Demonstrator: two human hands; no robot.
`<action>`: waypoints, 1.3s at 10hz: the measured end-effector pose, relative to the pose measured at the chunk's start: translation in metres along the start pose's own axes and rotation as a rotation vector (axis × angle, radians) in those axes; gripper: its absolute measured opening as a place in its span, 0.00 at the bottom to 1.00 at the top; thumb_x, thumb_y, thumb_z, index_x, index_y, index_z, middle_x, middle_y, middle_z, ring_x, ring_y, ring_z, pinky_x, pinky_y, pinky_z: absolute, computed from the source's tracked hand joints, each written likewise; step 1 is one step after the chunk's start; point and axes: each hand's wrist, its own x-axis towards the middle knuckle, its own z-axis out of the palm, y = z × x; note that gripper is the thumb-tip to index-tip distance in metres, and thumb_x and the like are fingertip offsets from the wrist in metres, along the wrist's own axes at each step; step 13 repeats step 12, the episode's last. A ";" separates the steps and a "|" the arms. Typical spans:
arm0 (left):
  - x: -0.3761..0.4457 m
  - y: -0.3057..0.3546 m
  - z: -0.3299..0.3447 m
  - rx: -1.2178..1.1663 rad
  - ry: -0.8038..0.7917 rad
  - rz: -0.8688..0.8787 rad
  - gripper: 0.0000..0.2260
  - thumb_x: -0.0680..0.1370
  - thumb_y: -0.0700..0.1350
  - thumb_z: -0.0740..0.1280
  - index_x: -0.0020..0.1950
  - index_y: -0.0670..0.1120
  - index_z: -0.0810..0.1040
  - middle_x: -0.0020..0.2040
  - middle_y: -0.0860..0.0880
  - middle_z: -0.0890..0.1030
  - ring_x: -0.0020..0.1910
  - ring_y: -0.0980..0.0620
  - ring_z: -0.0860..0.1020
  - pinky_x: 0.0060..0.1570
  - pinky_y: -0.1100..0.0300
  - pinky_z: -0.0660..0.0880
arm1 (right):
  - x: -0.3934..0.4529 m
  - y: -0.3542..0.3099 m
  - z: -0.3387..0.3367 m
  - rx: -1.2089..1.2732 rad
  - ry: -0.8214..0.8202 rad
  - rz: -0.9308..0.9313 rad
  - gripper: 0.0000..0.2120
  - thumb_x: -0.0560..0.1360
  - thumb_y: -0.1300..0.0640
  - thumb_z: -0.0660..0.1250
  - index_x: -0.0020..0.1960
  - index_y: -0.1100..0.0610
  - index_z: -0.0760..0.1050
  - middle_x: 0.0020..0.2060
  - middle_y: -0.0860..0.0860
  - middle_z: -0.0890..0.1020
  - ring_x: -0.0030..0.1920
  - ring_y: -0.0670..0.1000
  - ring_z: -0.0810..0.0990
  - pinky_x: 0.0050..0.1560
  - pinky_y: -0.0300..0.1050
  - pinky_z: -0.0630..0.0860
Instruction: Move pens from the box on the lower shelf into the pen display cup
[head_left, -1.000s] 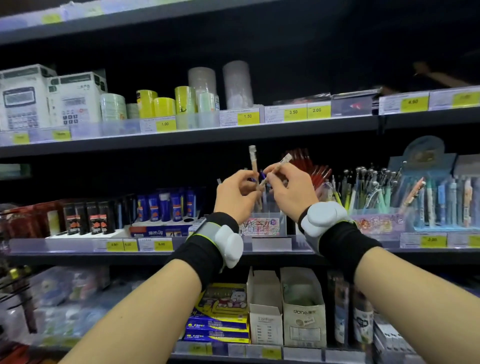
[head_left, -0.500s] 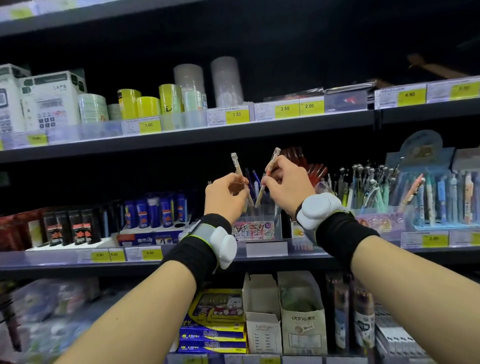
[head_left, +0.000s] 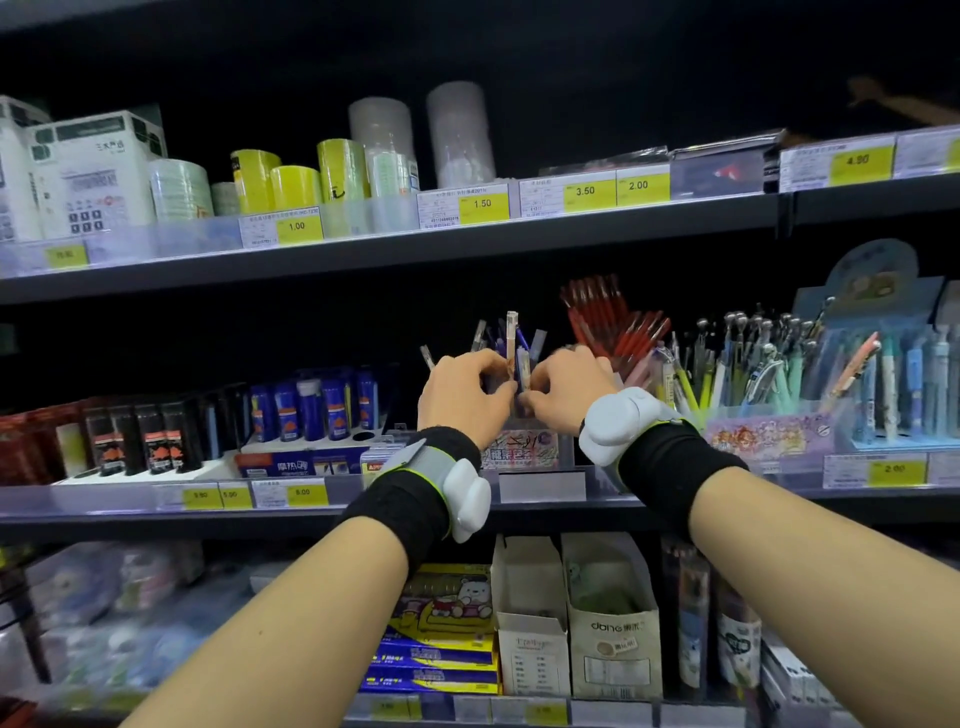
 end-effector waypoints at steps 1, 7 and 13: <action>-0.002 -0.007 0.003 0.074 -0.026 -0.016 0.05 0.73 0.50 0.72 0.47 0.52 0.83 0.54 0.54 0.76 0.56 0.50 0.73 0.49 0.56 0.74 | -0.002 -0.001 0.002 -0.097 0.035 -0.021 0.13 0.77 0.45 0.65 0.53 0.53 0.80 0.56 0.54 0.77 0.63 0.58 0.69 0.62 0.52 0.65; -0.017 -0.002 -0.002 0.276 -0.216 -0.066 0.09 0.76 0.50 0.68 0.54 0.52 0.84 0.73 0.50 0.64 0.75 0.49 0.56 0.56 0.49 0.75 | -0.022 -0.007 -0.015 -0.029 0.054 -0.304 0.29 0.76 0.62 0.61 0.76 0.54 0.62 0.67 0.53 0.73 0.68 0.57 0.67 0.67 0.54 0.67; -0.058 0.016 -0.044 0.098 -0.223 0.092 0.17 0.76 0.40 0.64 0.64 0.51 0.78 0.75 0.51 0.68 0.75 0.48 0.62 0.73 0.52 0.61 | -0.075 -0.008 -0.039 -0.029 -0.048 -0.175 0.25 0.72 0.61 0.62 0.70 0.55 0.67 0.66 0.53 0.72 0.68 0.59 0.67 0.63 0.57 0.72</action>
